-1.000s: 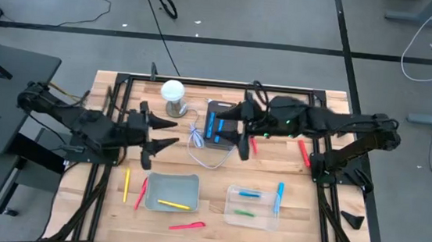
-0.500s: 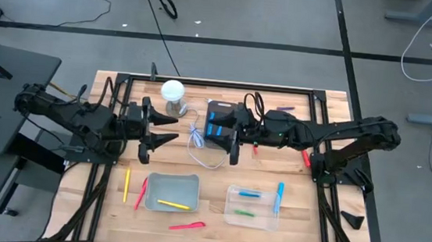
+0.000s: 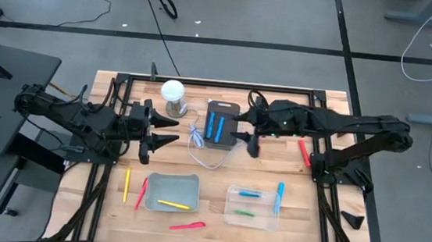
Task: Pick & Place Markers
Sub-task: Put the blue highlighter pen into the black bin
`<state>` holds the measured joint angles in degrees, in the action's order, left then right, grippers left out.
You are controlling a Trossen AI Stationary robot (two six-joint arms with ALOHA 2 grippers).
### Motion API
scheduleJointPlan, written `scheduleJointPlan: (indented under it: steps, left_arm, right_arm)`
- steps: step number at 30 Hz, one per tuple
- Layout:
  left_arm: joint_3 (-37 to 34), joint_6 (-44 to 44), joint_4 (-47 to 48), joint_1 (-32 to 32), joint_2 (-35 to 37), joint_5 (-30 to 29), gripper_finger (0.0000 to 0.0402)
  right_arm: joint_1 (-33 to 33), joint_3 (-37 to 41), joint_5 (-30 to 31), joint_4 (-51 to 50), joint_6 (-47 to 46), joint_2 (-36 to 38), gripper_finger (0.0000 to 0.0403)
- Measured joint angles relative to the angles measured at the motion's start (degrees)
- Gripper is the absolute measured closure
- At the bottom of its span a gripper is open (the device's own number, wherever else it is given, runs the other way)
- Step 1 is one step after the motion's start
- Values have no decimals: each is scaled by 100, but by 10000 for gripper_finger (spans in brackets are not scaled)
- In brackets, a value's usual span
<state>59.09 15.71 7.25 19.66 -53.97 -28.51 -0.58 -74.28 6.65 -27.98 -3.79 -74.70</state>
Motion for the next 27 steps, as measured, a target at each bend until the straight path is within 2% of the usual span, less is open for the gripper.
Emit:
scheduleJointPlan:
  steps: [8, 18, 23, 27]
  left_arm:
    - [0, 19, -7, 0, -1, -9, 181]
    - [0, 61, -7, 0, -1, -69, 181]
    - [0, 96, -7, 0, -1, -79, 181]
    - [0, 175, -7, 0, -1, -82, 181]
  right_arm:
    - [204, 0, -747, -2267, 1390, 446, 158]
    - [188, 0, -1502, -4208, 2699, 556, 158]
    - [44, 0, -1481, -5126, 3498, 571, 158]
    - [-173, -2, -1166, -5734, 4052, 622, 158]
